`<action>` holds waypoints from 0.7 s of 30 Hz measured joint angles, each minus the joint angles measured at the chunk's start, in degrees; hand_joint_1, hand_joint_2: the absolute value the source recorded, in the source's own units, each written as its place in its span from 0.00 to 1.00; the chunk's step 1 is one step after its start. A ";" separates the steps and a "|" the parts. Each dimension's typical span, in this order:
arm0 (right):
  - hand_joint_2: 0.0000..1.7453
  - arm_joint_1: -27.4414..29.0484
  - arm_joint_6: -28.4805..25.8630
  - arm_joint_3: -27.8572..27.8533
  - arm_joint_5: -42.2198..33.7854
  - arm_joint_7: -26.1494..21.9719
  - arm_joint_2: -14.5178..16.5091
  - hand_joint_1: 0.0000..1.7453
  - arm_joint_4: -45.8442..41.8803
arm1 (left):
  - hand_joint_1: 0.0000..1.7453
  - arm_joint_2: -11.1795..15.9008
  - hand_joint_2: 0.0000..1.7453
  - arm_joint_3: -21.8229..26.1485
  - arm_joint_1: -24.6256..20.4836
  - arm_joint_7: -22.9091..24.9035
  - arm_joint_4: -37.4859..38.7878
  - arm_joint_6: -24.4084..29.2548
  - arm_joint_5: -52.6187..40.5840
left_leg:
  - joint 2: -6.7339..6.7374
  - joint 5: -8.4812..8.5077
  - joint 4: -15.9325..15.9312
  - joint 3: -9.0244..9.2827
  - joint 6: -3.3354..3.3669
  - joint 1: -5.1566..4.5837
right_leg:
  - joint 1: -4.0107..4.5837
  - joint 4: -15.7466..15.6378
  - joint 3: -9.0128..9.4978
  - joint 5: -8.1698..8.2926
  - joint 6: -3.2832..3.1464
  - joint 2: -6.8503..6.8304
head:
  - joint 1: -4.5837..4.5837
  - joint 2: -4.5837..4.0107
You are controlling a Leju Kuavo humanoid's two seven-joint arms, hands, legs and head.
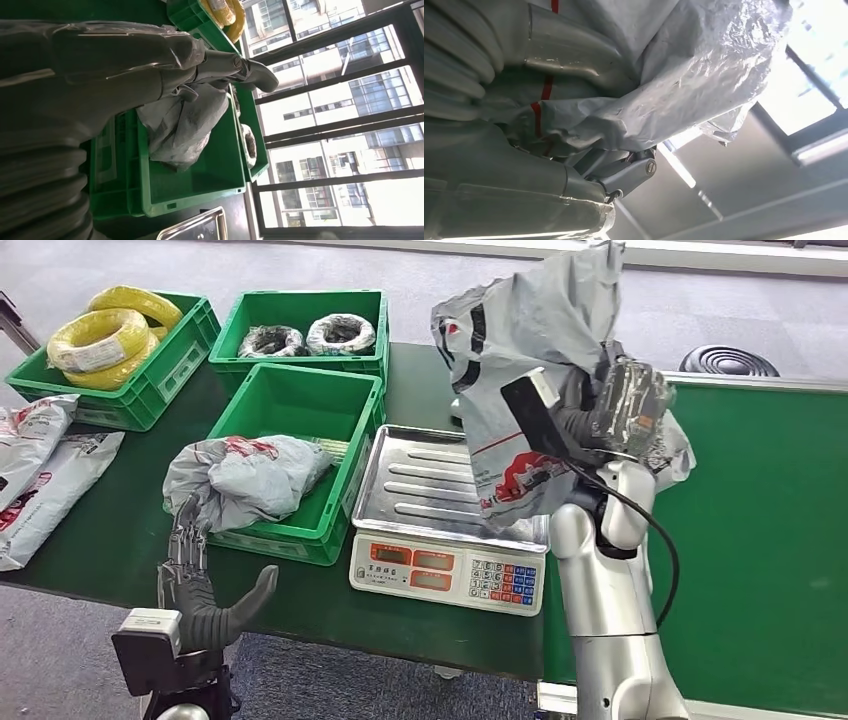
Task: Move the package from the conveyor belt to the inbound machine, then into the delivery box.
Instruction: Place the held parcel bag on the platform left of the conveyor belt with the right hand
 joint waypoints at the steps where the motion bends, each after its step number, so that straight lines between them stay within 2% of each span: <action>1: 1.00 -0.28 -0.46 0.81 -0.13 -0.01 0.37 1.00 1.70 | 0.00 0.02 1.00 -0.07 -0.02 0.00 0.24 -0.02 0.01 | -0.02 0.00 0.00 -0.02 0.00 0.00 | 0.00 0.00 -0.01 0.00 0.00 -0.02 | 0.00 0.00; 5: 1.00 -0.50 -0.82 2.78 -1.26 -0.01 0.96 1.00 5.35 | 0.00 0.08 1.00 -0.14 -0.03 0.16 0.88 -0.14 -0.03 | -0.01 -0.01 0.00 -0.10 0.00 -0.01 | -0.01 -0.01 -0.06 -0.01 0.00 -0.01 | -0.01 0.00; 14: 1.00 0.55 -0.84 3.65 -2.90 -0.37 1.14 1.00 7.78 | 0.00 0.26 1.00 -0.14 0.00 0.86 1.04 -0.74 -0.29 | 0.00 -0.02 0.01 -0.10 0.01 -0.02 | -0.02 -0.02 -0.07 0.00 0.01 -0.02 | 0.00 0.00; 15: 1.00 0.61 -0.85 3.68 -3.11 -0.42 1.14 0.78 7.95 | 0.00 0.29 1.00 -0.15 0.04 0.95 1.06 -0.87 -0.32 | 0.00 -0.02 0.01 -0.09 0.01 -0.02 | -0.02 -0.02 -0.08 0.00 0.01 -0.01 | 0.00 0.00; 18: 1.00 1.15 -0.94 3.69 -4.00 -0.57 1.13 0.03 8.24 | 0.00 0.43 1.00 -0.28 0.30 1.07 1.12 -1.40 -0.44 | 0.00 -0.02 0.01 -0.08 0.01 -0.01 | -0.01 -0.02 -0.08 -0.01 0.00 -0.01 | 0.00 0.00; 19: 1.00 1.50 -1.15 3.67 -4.31 -0.58 1.12 0.00 8.31 | 0.00 0.47 1.00 -0.37 0.41 1.08 1.16 -1.54 -0.50 | 0.00 -0.02 0.01 -0.08 0.01 -0.01 | -0.01 -0.02 -0.09 -0.01 0.00 -0.01 | 0.00 0.00; 21: 1.00 2.47 -2.41 3.58 -4.68 -0.40 1.08 0.00 8.55 | 0.00 0.51 1.00 -0.55 0.60 1.14 1.29 -1.66 -0.63 | 0.00 -0.02 0.00 -0.09 0.01 -0.01 | -0.01 -0.02 -0.09 -0.01 0.00 -0.01 | 0.01 0.00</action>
